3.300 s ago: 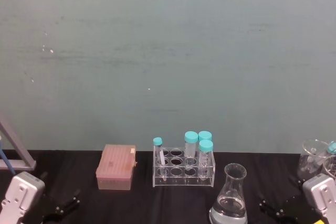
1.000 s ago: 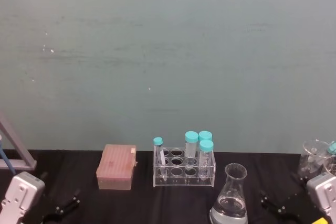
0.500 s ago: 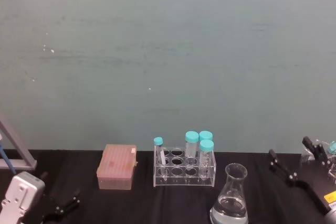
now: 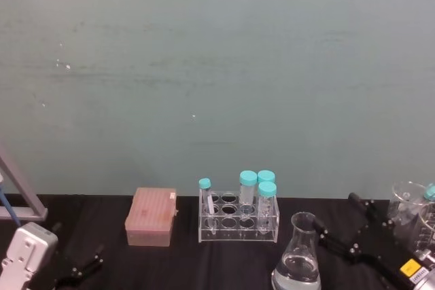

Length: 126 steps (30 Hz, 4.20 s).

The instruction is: Pick up the beaker with the right gripper, shake it three times, and then put it down.

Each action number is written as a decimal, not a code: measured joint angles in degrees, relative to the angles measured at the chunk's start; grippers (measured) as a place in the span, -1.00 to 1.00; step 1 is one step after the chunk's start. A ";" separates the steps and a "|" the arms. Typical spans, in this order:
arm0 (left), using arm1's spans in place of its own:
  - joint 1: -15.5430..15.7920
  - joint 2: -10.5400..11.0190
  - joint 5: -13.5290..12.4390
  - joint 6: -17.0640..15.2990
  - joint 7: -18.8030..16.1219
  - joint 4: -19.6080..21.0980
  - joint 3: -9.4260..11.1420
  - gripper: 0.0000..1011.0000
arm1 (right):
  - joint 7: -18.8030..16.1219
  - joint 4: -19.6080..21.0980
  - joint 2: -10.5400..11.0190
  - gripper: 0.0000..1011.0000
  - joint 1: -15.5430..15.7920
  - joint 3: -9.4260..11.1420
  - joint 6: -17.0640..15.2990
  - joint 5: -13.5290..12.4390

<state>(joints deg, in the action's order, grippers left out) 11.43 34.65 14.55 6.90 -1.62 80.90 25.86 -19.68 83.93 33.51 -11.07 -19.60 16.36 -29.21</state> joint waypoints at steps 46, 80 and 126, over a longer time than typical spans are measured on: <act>0.00 0.00 0.00 0.00 0.00 0.00 0.00 0.98 | -4.55 -4.92 -4.70 0.98 -2.52 -0.17 -9.51 7.37; 0.00 0.00 0.00 0.00 0.00 0.00 0.00 0.98 | -5.51 -8.07 -9.98 0.98 -4.31 1.63 -9.41 12.61; 0.00 0.00 0.00 0.00 0.00 0.00 0.00 0.98 | -5.85 -8.98 -10.76 -0.10 -5.05 1.53 -9.45 13.15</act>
<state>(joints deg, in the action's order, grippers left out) 11.43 34.64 14.55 6.90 -1.62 80.90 25.86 -25.53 74.95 22.75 -16.12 -18.07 6.91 -16.07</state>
